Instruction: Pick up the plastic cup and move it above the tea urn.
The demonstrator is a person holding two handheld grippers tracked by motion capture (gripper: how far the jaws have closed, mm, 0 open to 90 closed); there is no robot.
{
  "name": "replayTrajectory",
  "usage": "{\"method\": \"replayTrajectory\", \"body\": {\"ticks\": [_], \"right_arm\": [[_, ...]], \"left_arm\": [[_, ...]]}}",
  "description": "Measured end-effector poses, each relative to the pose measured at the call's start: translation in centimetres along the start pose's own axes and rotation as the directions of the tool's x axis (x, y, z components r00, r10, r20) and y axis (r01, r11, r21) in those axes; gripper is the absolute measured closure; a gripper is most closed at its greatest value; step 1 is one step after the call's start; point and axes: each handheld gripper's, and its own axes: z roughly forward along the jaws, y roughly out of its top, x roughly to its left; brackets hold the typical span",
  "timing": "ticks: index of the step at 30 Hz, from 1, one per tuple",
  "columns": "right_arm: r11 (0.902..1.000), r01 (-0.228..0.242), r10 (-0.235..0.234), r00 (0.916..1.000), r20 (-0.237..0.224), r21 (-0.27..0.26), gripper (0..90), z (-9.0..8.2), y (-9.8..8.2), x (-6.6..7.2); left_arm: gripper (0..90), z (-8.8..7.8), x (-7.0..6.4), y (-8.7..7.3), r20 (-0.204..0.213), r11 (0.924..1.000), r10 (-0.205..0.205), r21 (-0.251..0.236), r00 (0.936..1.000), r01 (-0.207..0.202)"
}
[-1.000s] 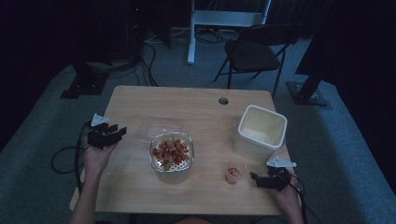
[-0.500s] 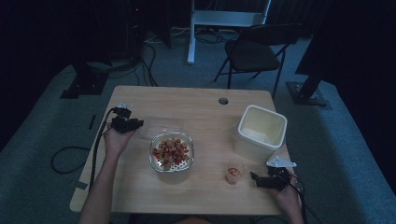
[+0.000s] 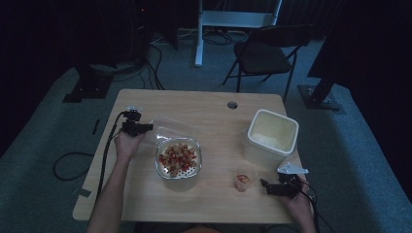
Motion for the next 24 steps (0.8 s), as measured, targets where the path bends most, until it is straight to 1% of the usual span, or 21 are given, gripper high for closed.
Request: {"method": "replayTrajectory", "body": {"ticks": [2,3,4,7,8,11,12,13,16,19,23,24], "right_arm": [[1.0000,0.000,0.000,1.0000,0.000,0.000,14.2,0.0,0.0,0.0],[1.0000,0.000,0.000,1.0000,0.000,0.000,14.2,0.0,0.0,0.0],[1.0000,0.000,0.000,1.0000,0.000,0.000,14.2,0.0,0.0,0.0],[1.0000,0.000,0.000,1.0000,0.000,0.000,14.2,0.0,0.0,0.0],[1.0000,0.000,0.000,1.0000,0.000,0.000,14.2,0.0,0.0,0.0],[1.0000,0.000,0.000,1.0000,0.000,0.000,14.2,0.0,0.0,0.0],[1.0000,0.000,0.000,1.0000,0.000,0.000,14.2,0.0,0.0,0.0],[1.0000,0.000,0.000,1.0000,0.000,0.000,14.2,0.0,0.0,0.0],[1.0000,0.001,-0.001,1.0000,0.000,0.000,14.2,0.0,0.0,0.0],[1.0000,0.000,0.000,1.0000,0.000,0.000,14.2,0.0,0.0,0.0],[1.0000,0.000,0.000,1.0000,0.000,0.000,14.2,0.0,0.0,0.0],[1.0000,0.000,0.000,1.0000,0.000,0.000,14.2,0.0,0.0,0.0]], "left_arm": [[88.1,-0.9,-0.6,0.8,-0.021,0.9996,0.019,-0.019,0.9996,-0.020],[88.1,-0.9,-0.6,0.8,-0.021,0.9996,0.019,-0.019,0.9996,-0.020],[88.1,-1.3,-0.8,1.3,-0.025,0.9992,0.026,-0.030,0.9993,-0.027],[88.2,-2.6,-1.6,2.8,-0.017,0.9972,0.039,-0.064,0.9991,-0.040],[88.2,-3.1,-2.0,3.4,-0.021,0.9961,0.046,-0.075,0.9987,-0.048],[88.1,-4.4,-3.2,4.9,-0.011,0.9921,0.063,-0.108,0.9980,-0.063],[88.1,-5.0,-4.0,5.8,0.002,0.9894,0.063,-0.131,0.9980,-0.062],[88.1,-5.0,-4.0,5.8,0.002,0.9894,0.063,-0.131,0.9980,-0.062],[88.1,-5.6,-5.4,7.0,0.027,0.9865,0.073,-0.149,0.9970,-0.068],[88.1,-5.8,-7.0,8.3,0.044,0.9840,0.091,-0.158,0.9949,-0.083],[88.0,-5.8,-9.4,9.9,0.070,0.9812,0.125,-0.157,0.9897,-0.112],[88.0,-5.8,-10.1,10.2,0.084,0.9804,0.127,-0.162,0.9883,-0.112]]}}
